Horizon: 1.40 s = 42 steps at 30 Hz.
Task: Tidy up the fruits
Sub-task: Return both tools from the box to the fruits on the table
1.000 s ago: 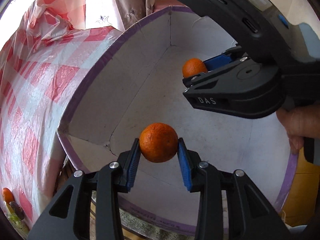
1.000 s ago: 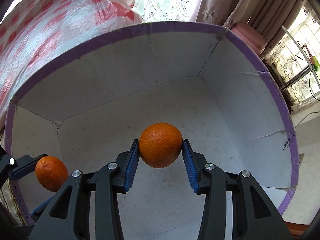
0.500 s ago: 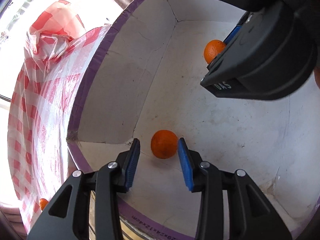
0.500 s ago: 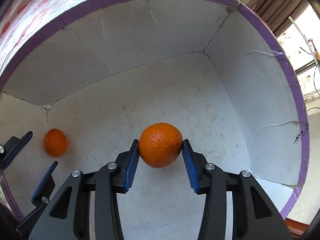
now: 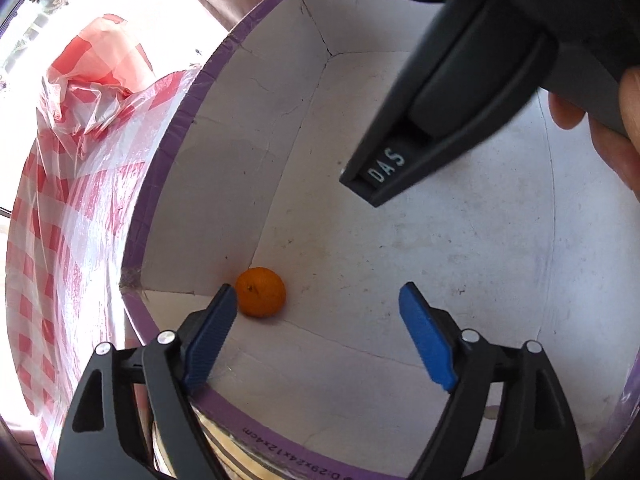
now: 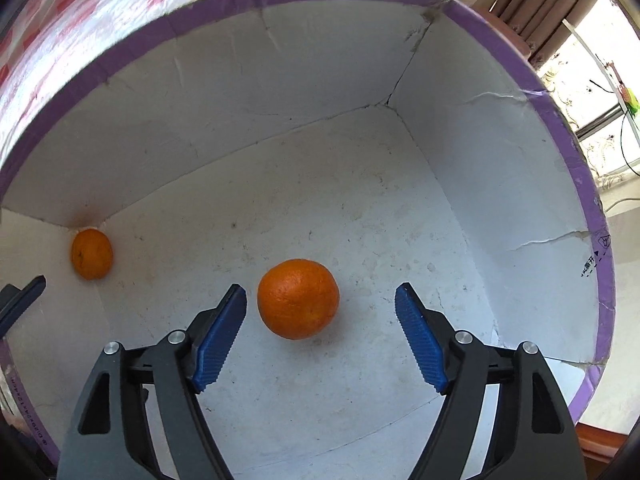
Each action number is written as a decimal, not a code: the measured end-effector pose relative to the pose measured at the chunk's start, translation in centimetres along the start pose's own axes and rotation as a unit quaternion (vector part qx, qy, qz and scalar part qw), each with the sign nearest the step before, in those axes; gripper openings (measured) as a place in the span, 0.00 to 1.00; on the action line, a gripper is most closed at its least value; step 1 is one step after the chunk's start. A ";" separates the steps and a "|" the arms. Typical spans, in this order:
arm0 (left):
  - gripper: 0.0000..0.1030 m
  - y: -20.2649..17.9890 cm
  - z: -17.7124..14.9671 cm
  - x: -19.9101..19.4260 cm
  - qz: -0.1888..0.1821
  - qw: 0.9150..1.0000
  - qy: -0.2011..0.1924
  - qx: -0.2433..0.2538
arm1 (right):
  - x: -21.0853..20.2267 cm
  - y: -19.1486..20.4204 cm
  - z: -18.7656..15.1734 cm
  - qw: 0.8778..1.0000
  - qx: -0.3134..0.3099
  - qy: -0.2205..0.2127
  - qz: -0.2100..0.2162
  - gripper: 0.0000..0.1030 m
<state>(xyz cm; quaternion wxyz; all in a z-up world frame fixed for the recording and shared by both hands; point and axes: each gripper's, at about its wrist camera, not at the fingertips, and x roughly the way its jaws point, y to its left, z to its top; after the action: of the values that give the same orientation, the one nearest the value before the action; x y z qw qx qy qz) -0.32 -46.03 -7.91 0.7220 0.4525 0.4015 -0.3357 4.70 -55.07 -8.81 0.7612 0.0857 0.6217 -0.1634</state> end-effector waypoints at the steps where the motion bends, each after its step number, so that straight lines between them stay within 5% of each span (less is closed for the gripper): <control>1: 0.86 0.1 0.0 -0.2 0.000 1.000 -0.004 -0.002 | -0.4 -0.4 0.0 1.000 0.012 -0.011 0.004 0.78; 10: 0.87 2.6 -1.3 -4.9 0.004 0.993 -0.111 -0.042 | -8.0 -4.8 -0.7 0.978 0.122 -0.164 0.049 0.84; 17: 0.87 6.2 -4.0 -10.4 0.031 0.962 -0.246 -0.112 | -13.5 -6.5 -0.9 0.948 0.150 -0.282 0.024 0.85; 23: 0.91 11.3 -8.6 -12.2 0.035 0.945 -0.241 -0.216 | -16.7 -3.0 -1.6 0.936 0.096 -0.331 0.070 0.85; 29: 0.92 15.4 -16.2 -13.4 0.038 0.917 -0.251 -0.306 | -17.9 3.6 -2.5 0.929 0.032 -0.344 0.136 0.85; 37: 0.92 20.1 -26.6 -14.6 0.032 0.857 -0.247 -0.450 | -17.5 13.2 -3.9 0.929 -0.050 -0.319 0.181 0.85; 42: 0.91 21.8 -31.0 -14.7 0.030 0.834 -0.232 -0.500 | -17.4 19.2 -5.7 0.924 -0.114 -0.309 0.194 0.85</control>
<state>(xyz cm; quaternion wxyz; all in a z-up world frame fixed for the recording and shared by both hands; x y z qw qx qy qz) 2.96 -7.66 5.14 0.9315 -0.0494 0.3213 -0.1632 3.24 -32.79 5.55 0.9369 0.0624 0.3415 0.0408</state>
